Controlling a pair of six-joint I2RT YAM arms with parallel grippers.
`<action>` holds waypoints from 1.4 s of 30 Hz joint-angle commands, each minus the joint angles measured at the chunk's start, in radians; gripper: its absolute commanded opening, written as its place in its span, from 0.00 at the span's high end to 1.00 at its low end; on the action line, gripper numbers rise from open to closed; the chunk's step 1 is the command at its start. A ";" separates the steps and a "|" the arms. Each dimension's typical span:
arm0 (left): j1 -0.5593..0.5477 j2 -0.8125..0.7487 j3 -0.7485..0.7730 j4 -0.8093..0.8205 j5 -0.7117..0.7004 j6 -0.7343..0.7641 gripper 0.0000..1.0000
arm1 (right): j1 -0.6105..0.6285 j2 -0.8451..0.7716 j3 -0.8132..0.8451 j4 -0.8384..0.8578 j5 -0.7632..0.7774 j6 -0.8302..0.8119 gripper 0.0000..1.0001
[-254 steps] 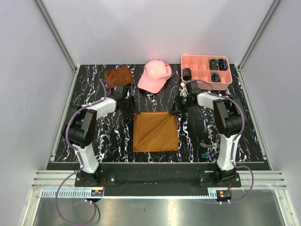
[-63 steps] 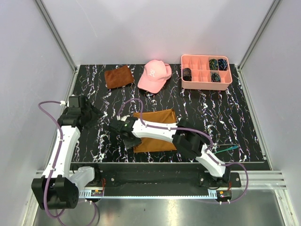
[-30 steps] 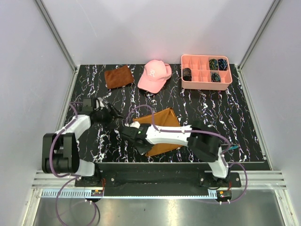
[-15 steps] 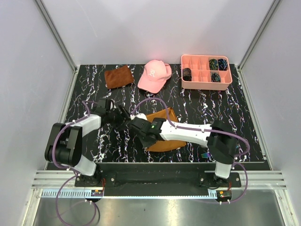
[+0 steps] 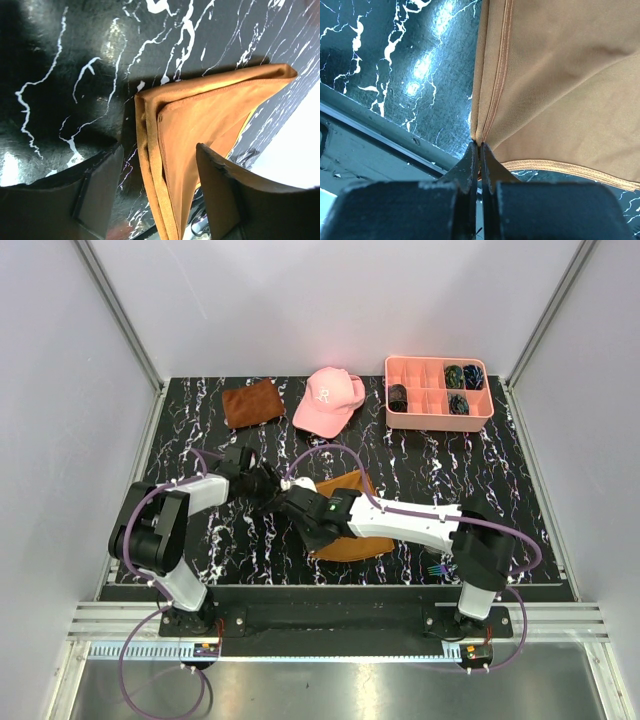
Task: Fold the napkin into a case and place the utensils inside
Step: Pick up the upper triangle-folded napkin from the center of the board, then turn over the upper triangle folded napkin at the center of the board.
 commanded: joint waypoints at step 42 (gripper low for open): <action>0.415 -0.612 0.256 -0.487 -0.205 0.226 1.00 | 0.079 0.161 0.416 0.138 -0.343 -0.017 1.00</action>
